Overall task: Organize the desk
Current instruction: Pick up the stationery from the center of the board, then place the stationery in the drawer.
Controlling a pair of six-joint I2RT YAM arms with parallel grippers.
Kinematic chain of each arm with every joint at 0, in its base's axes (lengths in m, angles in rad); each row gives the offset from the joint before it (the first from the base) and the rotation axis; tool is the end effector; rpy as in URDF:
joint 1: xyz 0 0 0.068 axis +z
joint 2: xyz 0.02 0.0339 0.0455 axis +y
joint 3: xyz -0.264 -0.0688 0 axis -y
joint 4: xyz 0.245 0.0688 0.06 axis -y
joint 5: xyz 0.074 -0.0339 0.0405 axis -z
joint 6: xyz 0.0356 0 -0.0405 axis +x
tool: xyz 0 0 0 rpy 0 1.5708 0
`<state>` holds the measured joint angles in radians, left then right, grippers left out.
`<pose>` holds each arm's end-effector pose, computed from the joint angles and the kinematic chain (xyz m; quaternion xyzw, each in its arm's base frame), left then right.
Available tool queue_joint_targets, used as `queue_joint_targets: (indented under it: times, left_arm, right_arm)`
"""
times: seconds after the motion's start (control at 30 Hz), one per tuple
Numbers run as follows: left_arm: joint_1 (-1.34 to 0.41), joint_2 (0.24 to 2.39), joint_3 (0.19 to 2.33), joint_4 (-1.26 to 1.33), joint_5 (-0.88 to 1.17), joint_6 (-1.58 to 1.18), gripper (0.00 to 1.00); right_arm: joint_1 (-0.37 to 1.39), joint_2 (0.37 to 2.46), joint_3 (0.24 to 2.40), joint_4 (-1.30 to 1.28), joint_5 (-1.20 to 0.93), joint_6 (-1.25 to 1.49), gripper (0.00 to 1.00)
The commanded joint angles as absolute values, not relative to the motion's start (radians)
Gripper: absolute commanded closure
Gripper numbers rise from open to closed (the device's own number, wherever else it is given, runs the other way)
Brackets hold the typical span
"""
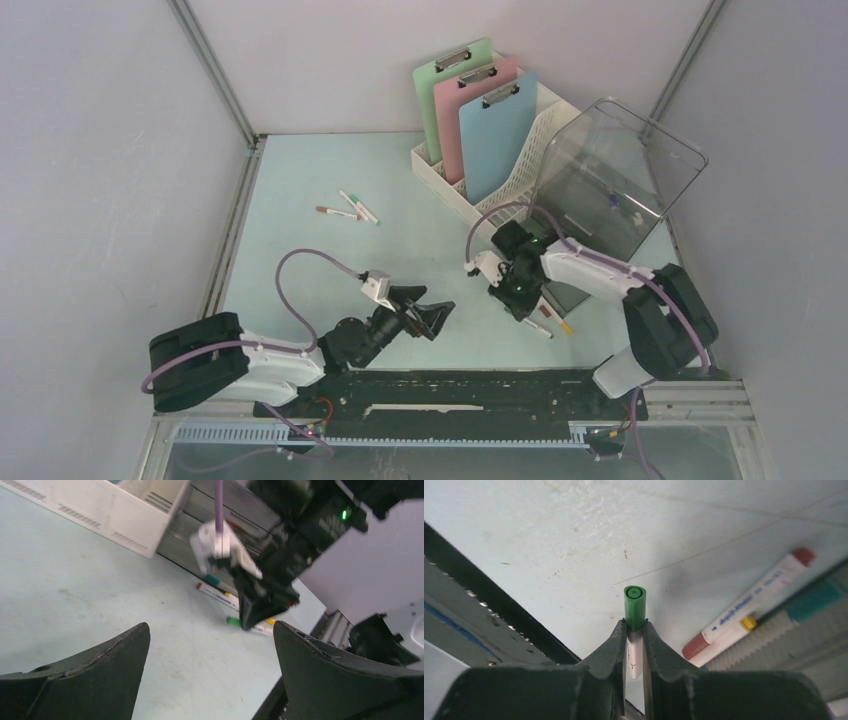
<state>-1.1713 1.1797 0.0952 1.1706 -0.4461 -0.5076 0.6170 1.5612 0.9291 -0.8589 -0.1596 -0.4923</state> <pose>0.0891 -0.1715 0.1781 0.0607 0.6764 -0.4350 0.5912 0.2082 0.1546 0.1723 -0.5273 0.8450 0.0820 0.0347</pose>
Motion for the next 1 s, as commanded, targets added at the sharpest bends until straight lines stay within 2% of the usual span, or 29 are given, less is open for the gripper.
queue_joint_targets:
  times: [0.0,0.33,0.5,0.63,0.97]
  left_arm:
    - [-1.167,1.265,0.140,1.325,-0.249,-0.509,0.00]
    - [-1.167,1.506,0.307,1.398,-0.063,-0.589,0.00]
    - [-1.169,1.609,0.387,1.394,-0.017,-0.634,0.00]
    - [-1.169,1.663,0.432,1.393,-0.008,-0.666,0.00]
    - [-1.169,1.694,0.453,1.377,0.019,-0.686,0.00]
  right_arm:
    - [0.539,1.439,0.987,-0.851,-0.300,-0.487,1.00]
    - [0.324,1.198,1.020,-0.875,-0.641,-0.486,1.00]
    - [0.202,1.103,1.021,-0.864,-0.681,-0.471,1.00]
    - [0.145,1.063,1.013,-0.841,-0.628,-0.460,1.00]
    - [0.137,1.041,0.957,-0.727,-0.307,-0.452,1.00]
